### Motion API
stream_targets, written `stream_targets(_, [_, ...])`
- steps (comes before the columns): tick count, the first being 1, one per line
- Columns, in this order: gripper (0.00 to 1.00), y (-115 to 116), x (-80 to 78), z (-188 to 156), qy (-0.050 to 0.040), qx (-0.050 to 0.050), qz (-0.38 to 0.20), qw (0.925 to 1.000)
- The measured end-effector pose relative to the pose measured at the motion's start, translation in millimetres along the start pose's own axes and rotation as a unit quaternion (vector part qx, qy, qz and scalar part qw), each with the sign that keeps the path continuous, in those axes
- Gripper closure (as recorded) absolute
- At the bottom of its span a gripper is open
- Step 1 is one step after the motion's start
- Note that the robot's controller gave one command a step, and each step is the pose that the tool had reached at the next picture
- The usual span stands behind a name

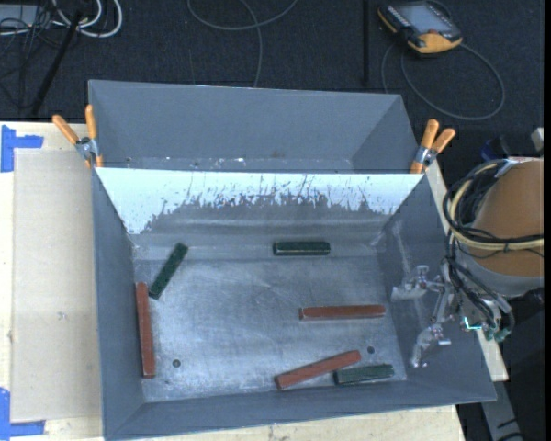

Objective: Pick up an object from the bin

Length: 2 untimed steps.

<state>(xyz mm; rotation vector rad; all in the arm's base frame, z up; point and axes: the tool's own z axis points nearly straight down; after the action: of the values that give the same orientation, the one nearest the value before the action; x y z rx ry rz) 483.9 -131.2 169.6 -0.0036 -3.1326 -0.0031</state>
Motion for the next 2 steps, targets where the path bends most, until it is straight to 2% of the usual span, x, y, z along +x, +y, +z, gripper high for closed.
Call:
stream_targets(1, [0.0,0,-1.9,-4,-0.0038,0.001,-0.002,1.0])
stream_targets(2, [0.0,6,-39.7,32,-0.0083,0.002,-0.034,0.9994])
